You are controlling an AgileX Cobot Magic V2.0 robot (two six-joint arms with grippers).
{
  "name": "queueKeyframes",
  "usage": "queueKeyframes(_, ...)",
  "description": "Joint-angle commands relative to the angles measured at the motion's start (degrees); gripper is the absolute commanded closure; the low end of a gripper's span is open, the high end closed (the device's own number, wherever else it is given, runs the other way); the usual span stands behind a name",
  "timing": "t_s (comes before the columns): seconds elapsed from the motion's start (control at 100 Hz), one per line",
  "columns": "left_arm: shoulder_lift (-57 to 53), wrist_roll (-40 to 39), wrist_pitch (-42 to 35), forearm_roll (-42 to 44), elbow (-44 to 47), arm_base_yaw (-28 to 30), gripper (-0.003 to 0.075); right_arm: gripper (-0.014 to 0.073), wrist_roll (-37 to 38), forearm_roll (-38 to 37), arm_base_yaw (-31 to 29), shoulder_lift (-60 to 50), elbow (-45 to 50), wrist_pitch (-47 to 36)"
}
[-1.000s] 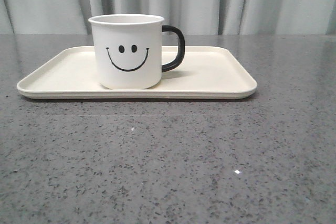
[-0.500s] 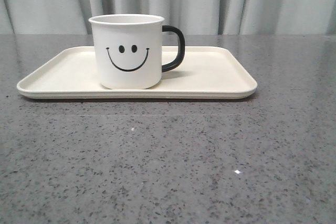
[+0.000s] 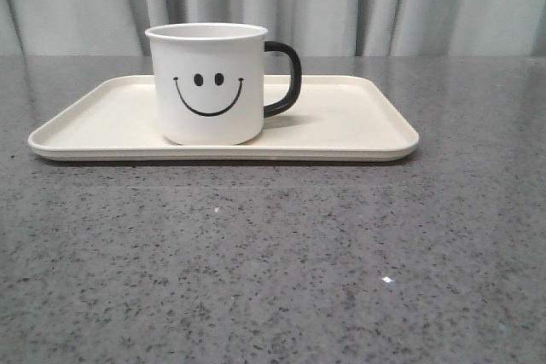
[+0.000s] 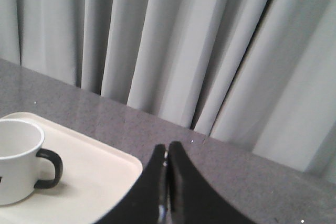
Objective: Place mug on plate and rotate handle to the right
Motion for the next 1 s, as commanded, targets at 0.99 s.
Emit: queueKeyframes(0.99,-1.67,-0.58,-3.89,-0.98,0.63,0.13,0.0740,0.0655,-0.09,13.14,7.74,-27.84,36.30,-26.93)
